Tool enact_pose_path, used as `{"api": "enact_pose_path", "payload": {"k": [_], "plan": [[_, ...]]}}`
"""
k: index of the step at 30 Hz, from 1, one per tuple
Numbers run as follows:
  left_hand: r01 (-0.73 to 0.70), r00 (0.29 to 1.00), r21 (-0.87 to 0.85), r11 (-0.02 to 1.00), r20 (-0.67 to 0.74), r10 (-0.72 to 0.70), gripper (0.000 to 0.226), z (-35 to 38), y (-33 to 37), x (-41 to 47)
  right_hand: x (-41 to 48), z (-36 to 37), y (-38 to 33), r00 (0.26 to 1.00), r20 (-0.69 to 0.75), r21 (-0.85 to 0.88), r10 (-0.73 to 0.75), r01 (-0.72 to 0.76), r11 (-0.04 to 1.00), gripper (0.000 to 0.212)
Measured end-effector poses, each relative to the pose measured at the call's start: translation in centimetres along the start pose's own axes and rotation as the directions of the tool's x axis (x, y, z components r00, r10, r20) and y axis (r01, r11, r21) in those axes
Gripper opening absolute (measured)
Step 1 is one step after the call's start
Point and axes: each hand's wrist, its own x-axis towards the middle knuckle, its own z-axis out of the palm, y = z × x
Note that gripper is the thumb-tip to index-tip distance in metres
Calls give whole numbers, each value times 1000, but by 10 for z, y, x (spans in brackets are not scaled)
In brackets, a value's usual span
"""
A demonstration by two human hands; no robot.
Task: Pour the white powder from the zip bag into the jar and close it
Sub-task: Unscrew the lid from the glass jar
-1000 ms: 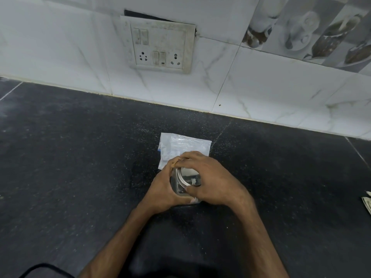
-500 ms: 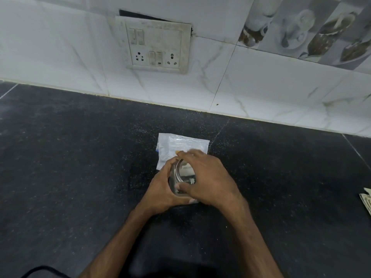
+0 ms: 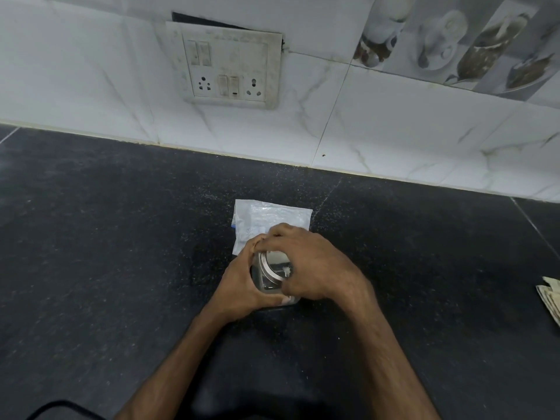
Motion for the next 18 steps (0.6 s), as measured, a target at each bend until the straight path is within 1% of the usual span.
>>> {"api": "enact_pose_path", "payload": {"k": [2,4,6,8,10,12,13,14,15,16,17,18], "plan": [[-2,1000,1,1000,6,2,108,1,0,0,3,-6,-2,996,68,-66,-59,64,996,71],[-2,1000,2,1000,10,2,109,1,-1,0,5,-10,-3,989,121,-107,-81,94,990,70],[-6,1000,-1,1000,11,6,109,1,-1,0,6,-11,-2,986,133,-133,-102,120,984,69],[-12,1000,4,1000,14,12,108,0,0,-1,4,-9,-2,988,110,-136,-109,123,983,68],[-10,1000,10,1000,10,10,105,1,0,0,-3,-7,1,995,28,-78,-95,97,992,68],[7,1000,0,1000,-4,-7,103,1,-1,1,-13,-10,7,991,-128,55,-35,43,998,72],[11,1000,-1,1000,-8,-11,103,1,-2,1,-19,-10,11,974,-224,138,15,17,990,75],[12,1000,3,1000,-10,-12,103,0,-3,1,-25,-9,17,942,-328,225,74,1,974,76],[12,1000,9,1000,-11,-12,102,0,-4,1,-31,-4,23,888,-438,315,141,4,949,74],[12,1000,16,1000,-10,-12,102,0,-5,1,-35,4,31,806,-549,400,222,21,916,69],[13,1000,24,1000,-9,-12,103,0,-5,1,-39,16,41,702,-638,478,317,39,878,61],[13,1000,30,999,-9,-13,103,0,-5,1,-41,29,51,589,-692,543,417,45,839,53]]}}
